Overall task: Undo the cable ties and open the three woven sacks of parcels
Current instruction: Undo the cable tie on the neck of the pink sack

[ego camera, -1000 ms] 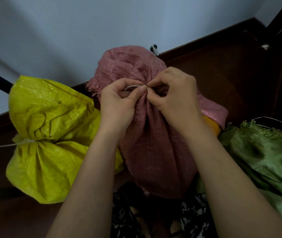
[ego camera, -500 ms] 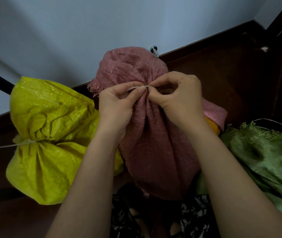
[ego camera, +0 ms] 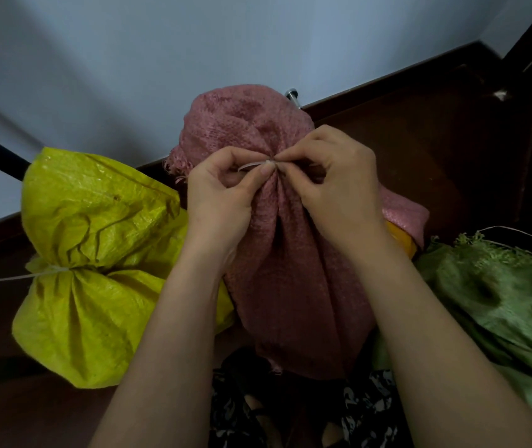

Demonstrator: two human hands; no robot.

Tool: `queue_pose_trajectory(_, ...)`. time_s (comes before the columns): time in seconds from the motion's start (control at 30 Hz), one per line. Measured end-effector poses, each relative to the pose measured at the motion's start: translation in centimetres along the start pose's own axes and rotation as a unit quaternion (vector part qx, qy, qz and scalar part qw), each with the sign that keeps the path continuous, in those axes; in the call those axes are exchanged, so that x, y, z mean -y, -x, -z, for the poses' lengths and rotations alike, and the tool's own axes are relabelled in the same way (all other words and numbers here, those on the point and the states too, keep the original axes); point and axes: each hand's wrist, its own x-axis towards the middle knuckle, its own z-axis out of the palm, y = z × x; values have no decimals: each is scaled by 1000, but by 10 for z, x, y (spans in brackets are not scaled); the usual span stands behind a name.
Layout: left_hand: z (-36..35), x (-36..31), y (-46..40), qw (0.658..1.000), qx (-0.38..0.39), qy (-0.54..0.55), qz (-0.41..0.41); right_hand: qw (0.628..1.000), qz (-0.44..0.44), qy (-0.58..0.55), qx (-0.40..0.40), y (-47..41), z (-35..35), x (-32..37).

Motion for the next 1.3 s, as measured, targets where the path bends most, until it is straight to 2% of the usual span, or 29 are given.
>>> queue_pose_trajectory(0.13,1,0,0,1000,6,1,-2,1000,-16,-15,-3,-1,1,0)
queue_pose_trajectory(0.37,2,-1,0,1000,6,10,2,992,-103,-69,-18,-1,1,5)
queue_pose_trajectory(0.53,2,-3,1,1000,4,12,3,976,-178,-125,27,-4,4,4)
queue_pose_trajectory(0.67,2,-3,1,1000,3,-11,-9,987,-115,-98,55,-4,8,6)
queue_pose_trajectory(0.9,2,-6,1,999,8,-14,-32,999,-47,-17,-21,-3,1,7)
queue_pose_trajectory(1.3,4,-9,0,1000,3,-16,-25,980,-150,-130,-21,-3,-2,11)
